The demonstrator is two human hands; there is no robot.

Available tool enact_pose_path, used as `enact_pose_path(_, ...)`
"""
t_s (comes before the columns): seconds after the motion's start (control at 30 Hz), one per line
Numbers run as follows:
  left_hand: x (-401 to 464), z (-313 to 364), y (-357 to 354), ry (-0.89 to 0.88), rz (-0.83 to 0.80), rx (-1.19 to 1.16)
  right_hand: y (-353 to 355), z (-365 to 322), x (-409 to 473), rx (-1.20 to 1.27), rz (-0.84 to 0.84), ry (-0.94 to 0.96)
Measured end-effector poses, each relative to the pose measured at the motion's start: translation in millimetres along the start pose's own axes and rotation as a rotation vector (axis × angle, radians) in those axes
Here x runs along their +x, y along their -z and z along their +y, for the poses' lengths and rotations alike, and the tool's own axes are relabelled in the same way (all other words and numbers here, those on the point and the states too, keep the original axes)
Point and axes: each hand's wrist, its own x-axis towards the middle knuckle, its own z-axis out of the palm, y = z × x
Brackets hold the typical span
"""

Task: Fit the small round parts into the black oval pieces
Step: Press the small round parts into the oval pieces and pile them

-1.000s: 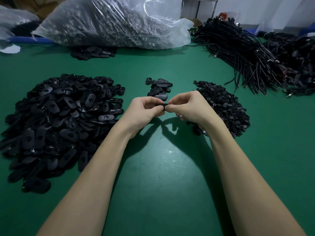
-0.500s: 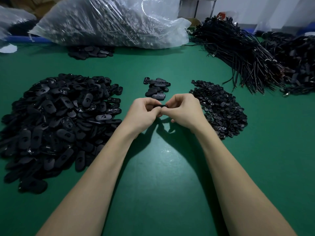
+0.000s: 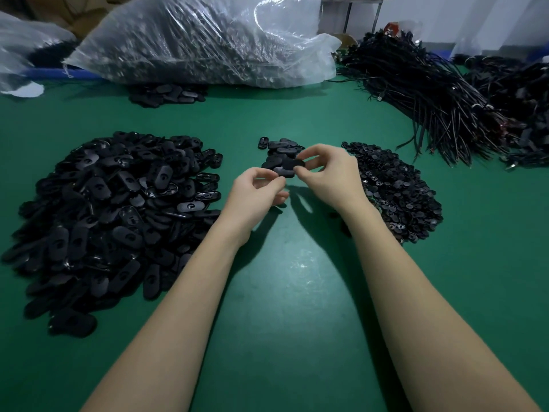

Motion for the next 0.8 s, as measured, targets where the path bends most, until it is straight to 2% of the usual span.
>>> enact_pose_path(0.43,-9.3,13.0,-2.8,-0.003,-0.028,0.035,-16.0,-13.2,43.0,-0.186,-0.113,-0.057)
enact_pose_path(0.53,-9.3,13.3,-3.5,-0.004,-0.048,0.067,-17.2,-32.6,45.2,-0.128,-0.116,-0.006)
enact_pose_path(0.63,-9.6,13.0,-4.3,0.000,-0.084,0.103,-22.2,-65.0,48.1,-0.091,-0.311,0.074)
enact_pose_path(0.73,-13.4,14.9,-4.6,-0.005,-0.111,0.136,-37.5,-95.6,45.7,-0.292,-0.599,0.155)
enact_pose_path(0.8,-14.0,16.4,-2.9,0.014,-0.098,0.185,-52.1,-106.9,42.6,-0.448,-0.705,0.191)
